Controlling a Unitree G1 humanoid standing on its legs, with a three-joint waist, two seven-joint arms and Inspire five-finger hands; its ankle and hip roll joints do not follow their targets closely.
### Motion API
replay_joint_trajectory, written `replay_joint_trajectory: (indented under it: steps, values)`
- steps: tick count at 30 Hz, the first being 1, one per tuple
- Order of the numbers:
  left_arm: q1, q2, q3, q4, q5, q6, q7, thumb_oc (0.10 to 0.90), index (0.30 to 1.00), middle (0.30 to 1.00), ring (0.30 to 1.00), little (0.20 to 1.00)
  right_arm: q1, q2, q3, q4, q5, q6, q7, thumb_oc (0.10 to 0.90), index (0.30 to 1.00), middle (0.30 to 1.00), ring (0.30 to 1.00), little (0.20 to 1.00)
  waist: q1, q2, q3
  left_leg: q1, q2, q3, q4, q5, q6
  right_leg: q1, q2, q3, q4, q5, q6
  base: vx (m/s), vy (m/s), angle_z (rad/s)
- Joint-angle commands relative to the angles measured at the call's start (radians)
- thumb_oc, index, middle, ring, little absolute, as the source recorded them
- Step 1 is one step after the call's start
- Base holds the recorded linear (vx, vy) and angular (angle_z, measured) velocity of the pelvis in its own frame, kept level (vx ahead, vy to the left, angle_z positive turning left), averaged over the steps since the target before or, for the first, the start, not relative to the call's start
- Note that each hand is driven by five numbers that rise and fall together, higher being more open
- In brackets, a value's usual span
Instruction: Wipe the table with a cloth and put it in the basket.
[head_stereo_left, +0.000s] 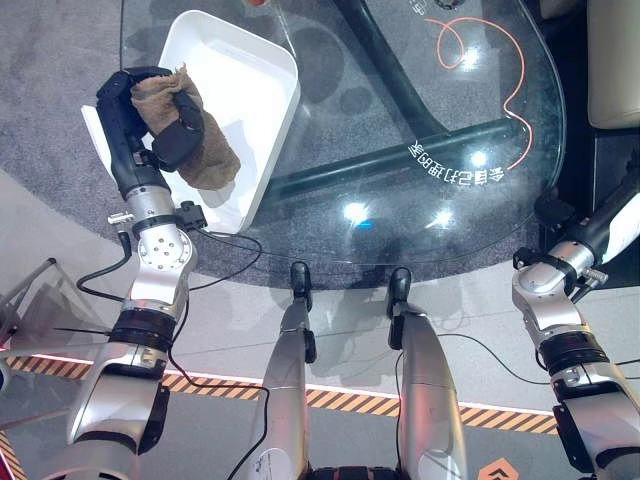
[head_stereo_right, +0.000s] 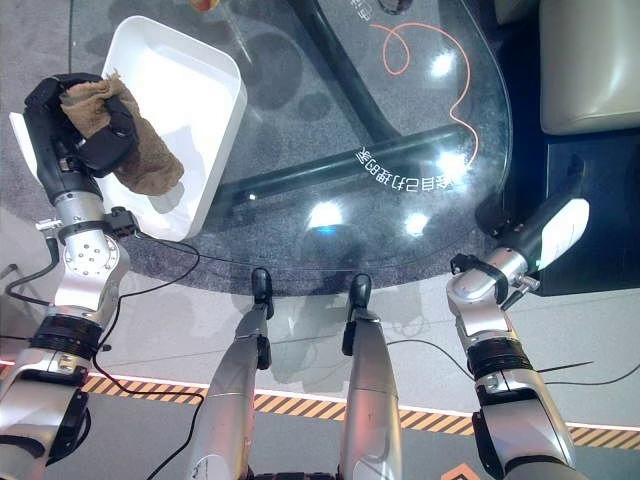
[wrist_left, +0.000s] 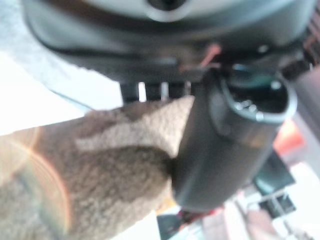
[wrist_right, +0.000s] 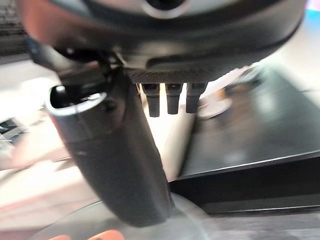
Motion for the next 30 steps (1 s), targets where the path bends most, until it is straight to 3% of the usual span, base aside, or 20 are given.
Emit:
replay_joint_trajectory:
  steps: [1, 6, 12, 17, 28, 30]
  values:
    - [-0.189, 0.127, 0.025, -0.026, 0.004, -0.06, 0.057, 0.1, 0.3, 0.3, 0.3, 0.2, -0.04, -0.094, -0.022, 0.096, 0.07, -0.104, 0.01, 0.8, 0.9, 0.9, 0.9, 0.9, 0.007, -0.018, -0.026, 0.009, -0.047, 0.03, 0.124, -0.098, 0.028, 0.059, 0.077, -0.007, -0.129, 0.09, 0.018, 0.0, -0.01, -0.03]
    - [-0.279, 0.164, -0.071, 0.095, -0.007, 0.013, 0.047, 0.1, 0.3, 0.3, 0.3, 0.2, -0.049, -0.082, -0.032, 0.3, 0.17, -0.108, 0.109, 0.8, 0.9, 0.9, 0.9, 0.9, 0.001, -0.017, -0.026, 0.004, -0.042, 0.034, 0.132, -0.1, 0.032, 0.057, 0.081, -0.004, -0.127, 0.09, 0.015, 0.0, 0.0, 0.0]
    - [-0.326, 0.169, -0.144, 0.181, 0.016, 0.091, 0.011, 0.1, 0.3, 0.3, 0.3, 0.2, -0.049, -0.083, -0.034, 0.398, 0.187, -0.025, 0.168, 0.8, 0.9, 0.9, 0.9, 0.9, -0.005, -0.014, -0.026, 0.003, -0.038, 0.037, 0.139, -0.098, 0.033, 0.056, 0.082, -0.002, -0.123, 0.093, 0.015, 0.0, 0.0, 0.0]
    - [-0.361, 0.165, -0.192, 0.26, 0.016, 0.186, -0.056, 0.1, 0.3, 0.3, 0.3, 0.2, -0.03, -0.064, -0.012, 0.441, 0.15, 0.056, 0.23, 0.8, 0.9, 0.9, 0.9, 0.9, -0.018, -0.016, -0.026, 0.004, -0.037, 0.04, 0.138, -0.095, 0.034, 0.051, 0.087, 0.005, -0.122, 0.099, 0.015, 0.0, 0.0, 0.0]
    - [-0.361, 0.163, -0.215, 0.355, 0.012, 0.3, -0.154, 0.1, 0.3, 0.3, 0.3, 0.2, 0.005, -0.024, 0.009, 0.446, 0.123, 0.084, 0.266, 0.8, 0.9, 0.9, 0.9, 0.9, -0.035, -0.012, -0.026, 0.01, -0.034, 0.051, 0.127, -0.088, 0.034, 0.047, 0.089, 0.016, -0.13, 0.104, 0.014, 0.0, 0.005, -0.01]
    - [-0.358, 0.161, -0.219, 0.366, 0.009, 0.315, -0.184, 0.13, 0.326, 0.326, 0.326, 0.23, 0.004, -0.024, 0.008, 0.447, 0.121, 0.086, 0.268, 0.8, 0.9, 0.9, 0.9, 0.9, -0.036, -0.011, -0.026, 0.012, -0.034, 0.052, 0.125, -0.087, 0.034, 0.049, 0.089, 0.016, -0.131, 0.103, 0.013, 0.0, 0.007, -0.02]
